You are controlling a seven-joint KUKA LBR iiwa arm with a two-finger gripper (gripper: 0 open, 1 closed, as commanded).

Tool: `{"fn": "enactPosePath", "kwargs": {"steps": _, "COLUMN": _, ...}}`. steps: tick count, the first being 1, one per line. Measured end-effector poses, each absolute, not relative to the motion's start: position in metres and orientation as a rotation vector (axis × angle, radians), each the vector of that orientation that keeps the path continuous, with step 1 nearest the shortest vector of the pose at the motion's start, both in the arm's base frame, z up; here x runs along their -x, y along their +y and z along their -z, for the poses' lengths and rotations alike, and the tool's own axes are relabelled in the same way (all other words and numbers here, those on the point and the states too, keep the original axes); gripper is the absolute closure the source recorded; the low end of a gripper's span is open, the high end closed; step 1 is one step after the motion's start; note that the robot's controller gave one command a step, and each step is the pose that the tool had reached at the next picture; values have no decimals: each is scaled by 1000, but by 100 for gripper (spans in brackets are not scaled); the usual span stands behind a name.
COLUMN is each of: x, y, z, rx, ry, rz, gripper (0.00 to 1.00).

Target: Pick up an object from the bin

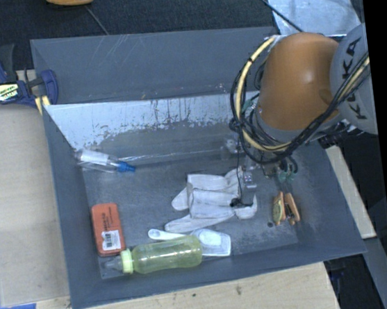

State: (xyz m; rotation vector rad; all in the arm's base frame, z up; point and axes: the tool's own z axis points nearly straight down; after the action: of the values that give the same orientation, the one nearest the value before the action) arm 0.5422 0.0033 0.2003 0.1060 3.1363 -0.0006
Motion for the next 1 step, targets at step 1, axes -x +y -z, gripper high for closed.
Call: {"fn": "enactPosePath", "kwargs": {"steps": 1, "x": -553, "y": 12, "z": -147, "rx": -18, "ry": 3131, "rz": 1, "gripper": 0}}
